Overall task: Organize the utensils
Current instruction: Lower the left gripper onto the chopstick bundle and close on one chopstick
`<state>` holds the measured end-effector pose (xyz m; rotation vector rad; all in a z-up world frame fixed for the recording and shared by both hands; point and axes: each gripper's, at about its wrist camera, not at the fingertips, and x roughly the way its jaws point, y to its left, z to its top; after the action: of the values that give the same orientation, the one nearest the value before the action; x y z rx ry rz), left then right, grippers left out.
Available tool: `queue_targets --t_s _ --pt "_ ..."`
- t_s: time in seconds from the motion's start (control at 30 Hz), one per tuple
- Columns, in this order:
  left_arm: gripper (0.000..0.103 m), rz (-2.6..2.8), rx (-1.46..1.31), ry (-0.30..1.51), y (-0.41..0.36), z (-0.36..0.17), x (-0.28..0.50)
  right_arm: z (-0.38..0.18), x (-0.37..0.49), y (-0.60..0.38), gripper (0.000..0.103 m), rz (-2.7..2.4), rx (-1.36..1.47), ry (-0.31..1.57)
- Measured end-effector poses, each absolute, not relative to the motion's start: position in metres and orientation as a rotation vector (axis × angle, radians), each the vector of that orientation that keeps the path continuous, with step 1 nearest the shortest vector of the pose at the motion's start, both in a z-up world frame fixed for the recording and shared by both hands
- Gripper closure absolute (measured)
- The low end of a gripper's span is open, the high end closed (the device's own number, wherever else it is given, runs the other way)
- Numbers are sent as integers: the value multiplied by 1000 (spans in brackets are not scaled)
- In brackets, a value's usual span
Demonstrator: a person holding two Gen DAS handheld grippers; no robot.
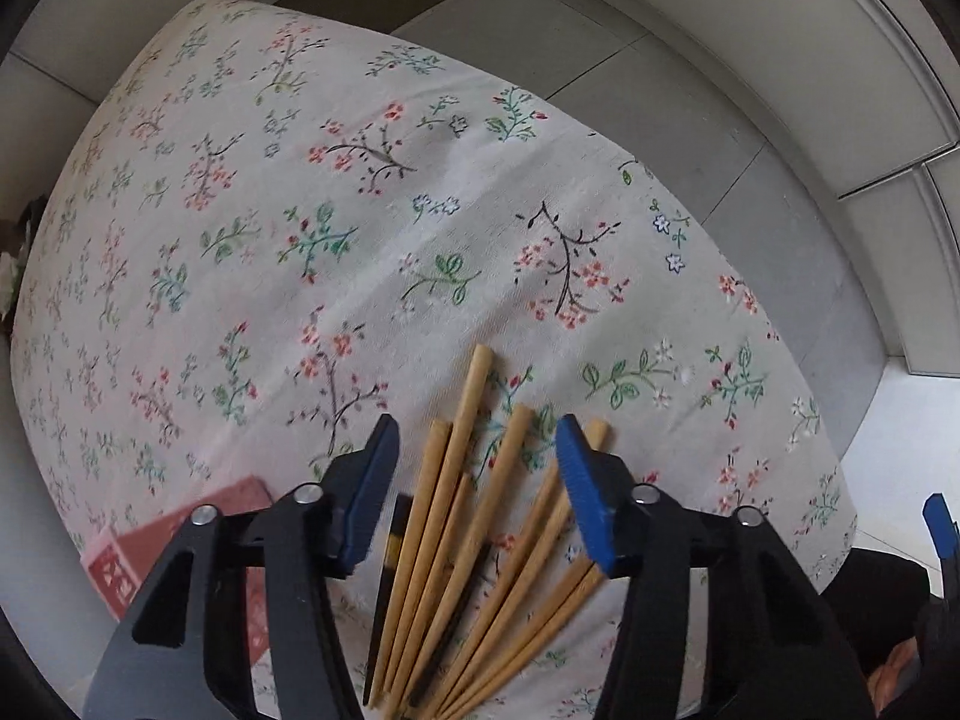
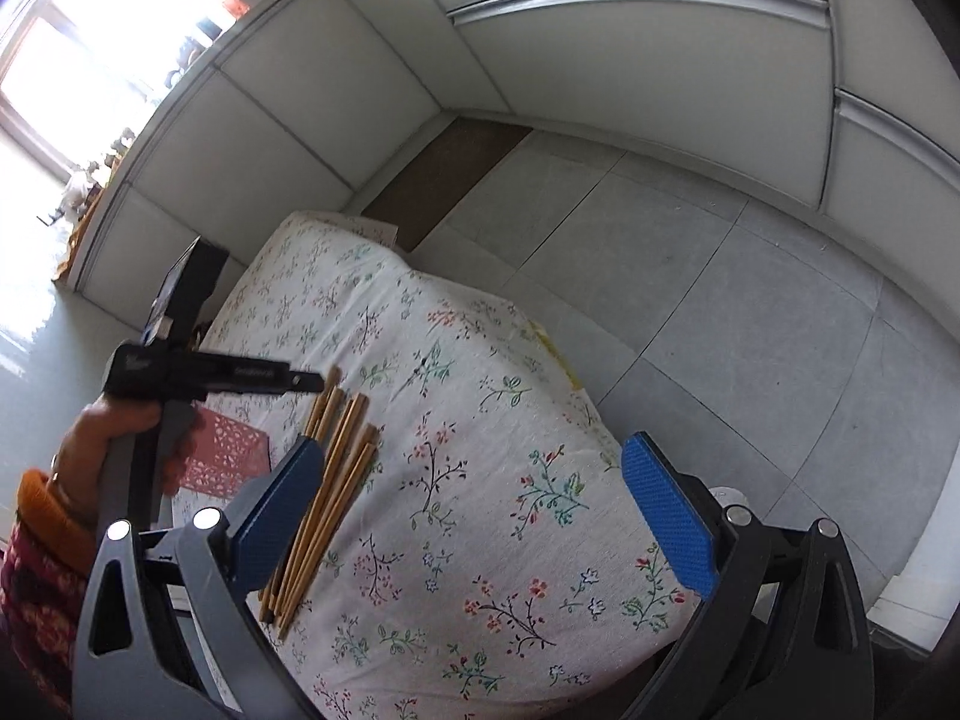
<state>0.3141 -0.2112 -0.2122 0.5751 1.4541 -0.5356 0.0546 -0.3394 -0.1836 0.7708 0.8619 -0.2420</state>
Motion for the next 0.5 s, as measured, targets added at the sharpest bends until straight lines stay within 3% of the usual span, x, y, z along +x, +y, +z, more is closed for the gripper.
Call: queue_targets --t_s 0.1,0.27,0.4,0.5 --pt "73 -543 583 1454 -215 -221 319 -184 57 -337 6 -235 756 871" --pt "79 -532 592 1478 -213 -237 327 -185 60 -335 6 -247 732 891" --pt "92 -562 561 1454 -211 -235 324 -189 63 -332 6 -255 712 928" --pt "92 -550 508 1423 -202 -231 315 -188 67 -324 6 -263 672 938"
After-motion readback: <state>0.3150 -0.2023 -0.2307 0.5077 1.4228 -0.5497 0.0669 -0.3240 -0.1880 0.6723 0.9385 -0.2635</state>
